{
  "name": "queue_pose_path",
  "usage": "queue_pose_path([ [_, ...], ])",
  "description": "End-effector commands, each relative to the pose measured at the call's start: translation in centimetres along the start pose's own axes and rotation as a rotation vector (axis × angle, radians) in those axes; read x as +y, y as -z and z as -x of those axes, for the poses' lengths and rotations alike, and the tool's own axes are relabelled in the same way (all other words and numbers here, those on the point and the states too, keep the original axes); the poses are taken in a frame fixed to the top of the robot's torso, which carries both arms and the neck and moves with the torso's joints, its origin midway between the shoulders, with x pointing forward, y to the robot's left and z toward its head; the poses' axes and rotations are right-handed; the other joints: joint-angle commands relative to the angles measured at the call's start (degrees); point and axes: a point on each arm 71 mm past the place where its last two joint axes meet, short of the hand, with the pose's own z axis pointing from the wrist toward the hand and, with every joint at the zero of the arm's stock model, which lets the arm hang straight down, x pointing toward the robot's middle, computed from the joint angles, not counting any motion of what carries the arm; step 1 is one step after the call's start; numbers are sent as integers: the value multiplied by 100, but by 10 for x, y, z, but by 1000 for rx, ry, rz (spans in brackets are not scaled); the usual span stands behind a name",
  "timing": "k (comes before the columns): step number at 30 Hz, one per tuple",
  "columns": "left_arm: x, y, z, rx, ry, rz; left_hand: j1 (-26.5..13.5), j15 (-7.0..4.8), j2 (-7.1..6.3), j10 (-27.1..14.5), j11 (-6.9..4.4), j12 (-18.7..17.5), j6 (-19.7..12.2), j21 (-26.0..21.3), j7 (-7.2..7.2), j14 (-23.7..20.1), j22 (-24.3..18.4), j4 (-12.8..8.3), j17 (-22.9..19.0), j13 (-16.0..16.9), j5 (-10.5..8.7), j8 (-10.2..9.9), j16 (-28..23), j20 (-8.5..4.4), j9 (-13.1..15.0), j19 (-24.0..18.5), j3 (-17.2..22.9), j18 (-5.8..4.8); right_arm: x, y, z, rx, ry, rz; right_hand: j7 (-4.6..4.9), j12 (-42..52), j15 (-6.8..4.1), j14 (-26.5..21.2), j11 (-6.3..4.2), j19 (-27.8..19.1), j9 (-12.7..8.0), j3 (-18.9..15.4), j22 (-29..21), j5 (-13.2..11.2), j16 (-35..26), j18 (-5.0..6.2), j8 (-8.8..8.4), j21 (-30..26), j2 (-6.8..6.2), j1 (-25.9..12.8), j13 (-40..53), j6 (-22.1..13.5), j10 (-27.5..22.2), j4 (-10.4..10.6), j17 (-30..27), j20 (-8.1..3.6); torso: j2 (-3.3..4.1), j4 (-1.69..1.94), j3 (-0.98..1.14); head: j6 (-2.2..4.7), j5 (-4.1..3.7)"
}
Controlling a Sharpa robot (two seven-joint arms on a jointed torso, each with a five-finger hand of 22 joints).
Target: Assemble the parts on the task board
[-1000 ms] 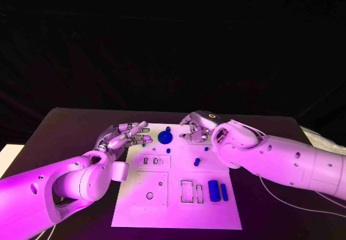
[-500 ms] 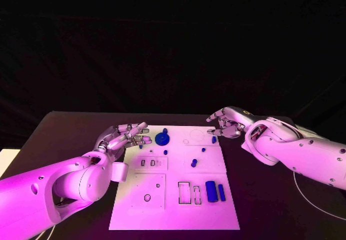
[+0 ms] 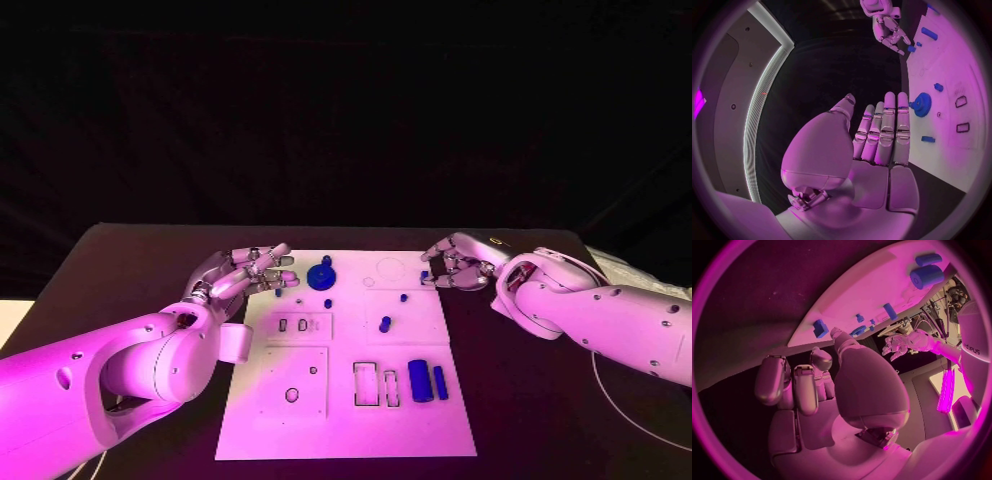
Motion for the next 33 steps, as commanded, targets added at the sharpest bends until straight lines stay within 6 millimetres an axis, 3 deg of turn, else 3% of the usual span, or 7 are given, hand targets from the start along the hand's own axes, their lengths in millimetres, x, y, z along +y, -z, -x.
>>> queue_pose_path([
  [1,-1,-1,-2,19,8,-9,28,28,25,-31,-9,-39,-32,13,-1,18,-6,-22,7,-4,-3,-21,-23,4,-5,29,2,59,-3,0,-4,44,-7,6,4,-32,-28,358,-12,2,-7,-10,-8,-33,11,-35,-22,17,2,66,-10,8,-40,-30,279,4,-3,5,-9,-7,5],
  [8,-1,-1,-2,21,8,-8,28,28,25,-31,-9,-39,-32,13,-1,18,-6,-22,7,-4,-3,-21,-23,4,-5,29,2,59,-8,-2,-8,56,-6,-17,5,-33,-26,358,-10,1,-8,-17,-9,-41,12,-35,-25,17,5,62,-10,4,-43,-28,282,5,-7,10,-8,-22,6],
  [21,-1,-1,-2,18,7,-7,28,29,27,-27,-9,-41,-29,11,-2,15,-7,-32,14,-2,-2,-21,-30,5,-3,25,1,59,-8,-4,-15,68,-11,-26,-17,39,-36,357,-29,5,14,7,11,-119,10,-37,34,27,147,117,60,144,-1,-44,283,3,-10,2,-12,-49,23],
  [28,-1,-1,-2,19,7,-6,28,29,27,-27,-9,-41,-29,11,-2,15,-7,-32,14,-2,-2,-21,-30,5,-3,25,1,59,-7,-6,-16,68,-16,-25,-80,134,-79,361,-85,9,51,71,21,-381,15,-37,153,36,311,141,147,445,75,-56,294,-31,-12,9,-12,-53,24],
  [33,-1,-1,-2,17,7,-5,28,29,27,-27,-9,-41,-29,11,-2,15,-7,-32,14,-2,-2,-21,-30,5,-3,25,1,59,-6,-6,-17,68,-20,-23,-108,190,-98,364,-109,17,61,110,40,-428,23,-40,182,46,366,155,197,543,116,-65,309,-47,-10,8,-14,-58,36],
])
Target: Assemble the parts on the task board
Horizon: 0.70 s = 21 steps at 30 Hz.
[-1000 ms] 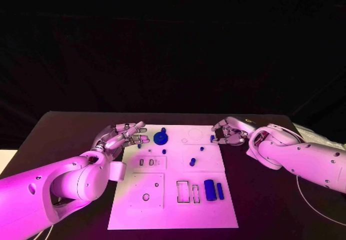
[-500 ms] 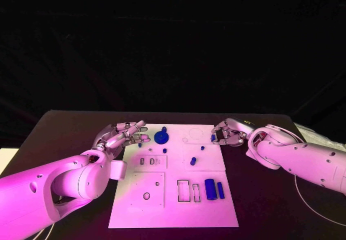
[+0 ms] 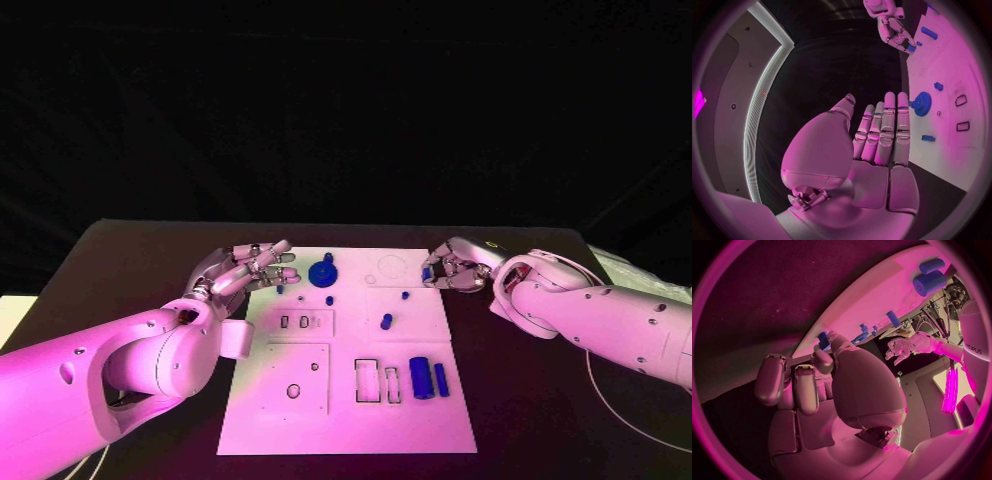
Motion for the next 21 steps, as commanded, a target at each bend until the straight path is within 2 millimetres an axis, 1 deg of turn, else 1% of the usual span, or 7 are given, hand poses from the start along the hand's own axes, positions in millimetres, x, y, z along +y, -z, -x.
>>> queue_pose_path([
  [1,-1,0,-2,19,7,-5,28,29,27,-27,-9,-20,-29,11,-1,15,-7,-32,5,-2,-2,-21,-30,5,-3,25,1,59,1,0,-2,13,-8,4,-11,46,-38,387,-36,18,8,55,13,-35,29,-41,27,22,69,-3,32,67,32,-6,316,-48,0,1,1,-8,12],
  [8,-1,0,-2,17,7,-4,32,29,32,-26,-9,-21,-28,10,-2,14,-8,-39,9,-2,-1,-21,-33,6,-3,24,5,59,3,-1,-2,10,-12,5,-29,77,-50,390,-50,24,13,77,24,-51,35,-43,41,29,94,1,61,123,58,-14,327,-59,-1,0,3,-15,12],
  [12,-1,0,-2,17,6,-4,36,29,35,-26,-10,-22,-28,10,-2,14,-9,-44,11,-2,0,-22,-35,6,-3,23,7,59,3,-1,-1,-11,-21,-1,-77,130,-86,395,-93,36,34,192,46,-159,46,-46,77,42,192,80,114,249,104,-67,350,-89,-2,1,2,-22,16],
  [13,-1,0,-2,17,6,-4,36,29,35,-26,-10,-22,-28,10,-2,14,-9,-44,11,-2,0,-22,-35,6,-3,23,7,59,4,-1,-1,-20,-25,-3,-94,149,-97,397,-106,40,43,237,55,-190,51,-47,92,47,230,115,132,290,119,-90,360,-97,-1,2,3,-20,19],
  [15,-1,0,-1,16,6,-4,36,29,35,-26,-10,-22,-28,10,-2,14,-9,-44,11,-2,0,-22,-35,6,-3,23,7,59,5,-1,2,-50,-33,-4,-136,194,-129,402,-144,53,68,380,80,-337,64,-52,125,60,327,219,178,388,158,-171,386,-126,-4,-2,4,-18,24],
  [17,-1,-1,-1,14,5,-4,36,29,35,-26,-10,-22,-28,10,-2,14,-9,-44,11,-2,0,-22,-35,6,-3,23,7,59,8,0,4,-76,-40,-3,-167,283,-151,413,-170,76,89,492,132,-382,92,-61,153,87,399,304,259,459,223,-246,440,-146,-8,2,3,-18,28],
  [21,-1,-1,0,12,5,-4,43,28,39,-26,-10,-24,-29,10,-3,13,-9,-52,14,-2,0,-23,-37,6,-2,23,12,59,14,1,10,-115,-64,-1,-191,347,-166,422,-187,95,111,579,171,-428,117,-70,175,107,438,321,320,522,277,-298,487,-165,-11,6,-2,-19,22],
])
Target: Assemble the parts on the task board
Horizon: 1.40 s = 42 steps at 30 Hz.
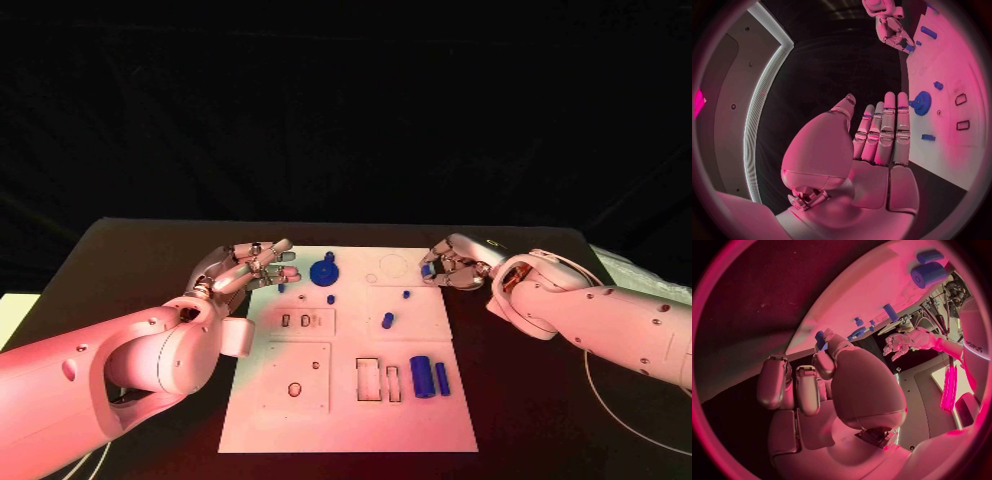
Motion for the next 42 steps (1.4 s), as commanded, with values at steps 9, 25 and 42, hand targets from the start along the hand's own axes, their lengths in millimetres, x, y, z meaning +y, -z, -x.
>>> queue_pose_path([
  [9,-1,-2,1,9,3,-6,21,28,16,-26,-10,-24,-29,10,-3,13,-9,-36,8,-2,0,-23,-37,6,-2,22,-4,60,31,-6,19,-104,-69,-15,-79,17,-71,408,-21,4,112,104,4,-89,23,-69,89,17,170,-5,19,194,71,-29,480,-52,-19,0,-19,20,18],
  [25,1,-4,1,8,3,-6,29,28,21,-25,-10,-27,-28,9,-3,12,-10,-48,13,-1,0,-24,-42,6,-2,21,1,60,144,-28,-41,80,-101,87,-69,-215,-71,372,-14,-25,126,145,-70,-70,-68,-58,46,-28,163,-193,-147,160,-31,4,329,-59,-94,58,-79,-105,122],
  [42,1,-5,-2,15,6,-7,29,28,21,-25,-10,-27,-28,9,-3,12,-10,-48,13,-1,0,-24,-42,6,-2,21,1,60,180,-34,-91,175,-15,107,-72,-197,-71,366,-15,-28,134,140,-83,-36,-86,-55,39,-39,132,-266,-116,169,-15,12,303,-58,-81,49,-59,-181,232],
])
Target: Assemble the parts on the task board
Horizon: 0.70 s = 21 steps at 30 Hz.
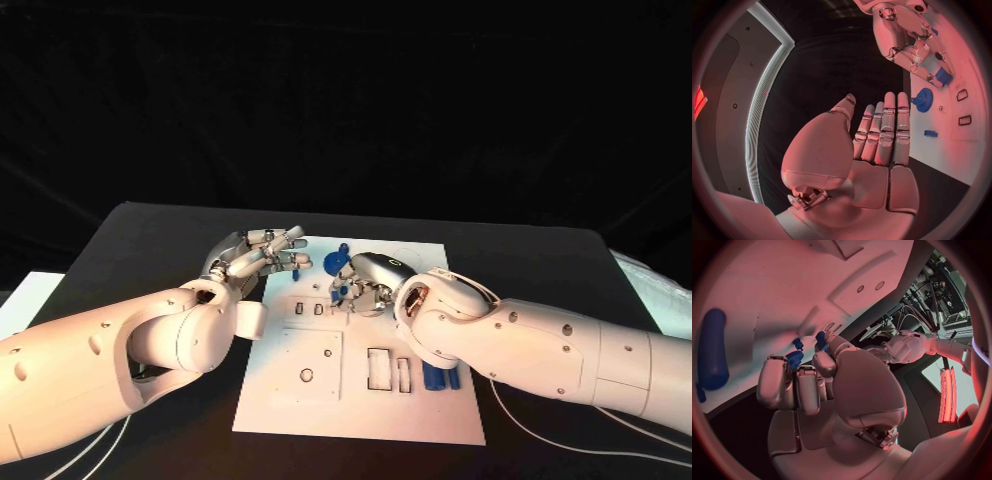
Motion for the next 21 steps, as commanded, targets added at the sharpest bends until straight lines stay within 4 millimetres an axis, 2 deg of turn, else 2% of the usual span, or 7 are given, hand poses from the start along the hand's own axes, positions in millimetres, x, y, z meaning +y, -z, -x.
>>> queue_pose_path([
  [1,-1,0,-4,23,9,-8,29,28,21,-24,-10,-27,-28,9,-3,12,-5,-48,6,-1,0,-24,-18,6,-2,22,1,60,0,-1,-7,27,60,-26,-78,3,-31,365,1,-7,138,38,-7,26,-23,-55,40,-38,-8,-42,5,160,-11,15,305,-39,3,-4,5,-10,5],
  [13,-1,-1,-4,25,10,-6,29,28,21,-24,-10,-27,-28,9,-3,12,-5,-48,6,-1,0,-24,-18,6,-2,22,1,60,6,-2,-14,38,67,-17,-84,23,-34,366,-3,-6,144,38,-11,48,-24,-55,42,-42,-22,-65,29,172,2,13,307,-40,0,-9,7,-46,25],
  [21,-1,-1,-4,25,10,-6,29,28,21,-24,-10,-27,-28,9,-3,12,-5,-48,6,-1,0,-24,-18,6,-2,22,1,60,6,-2,-16,51,73,-21,-85,31,-36,367,-5,-4,148,32,-10,58,-23,-55,41,-43,-47,-89,41,179,10,9,310,-41,-2,-17,4,-26,23],
])
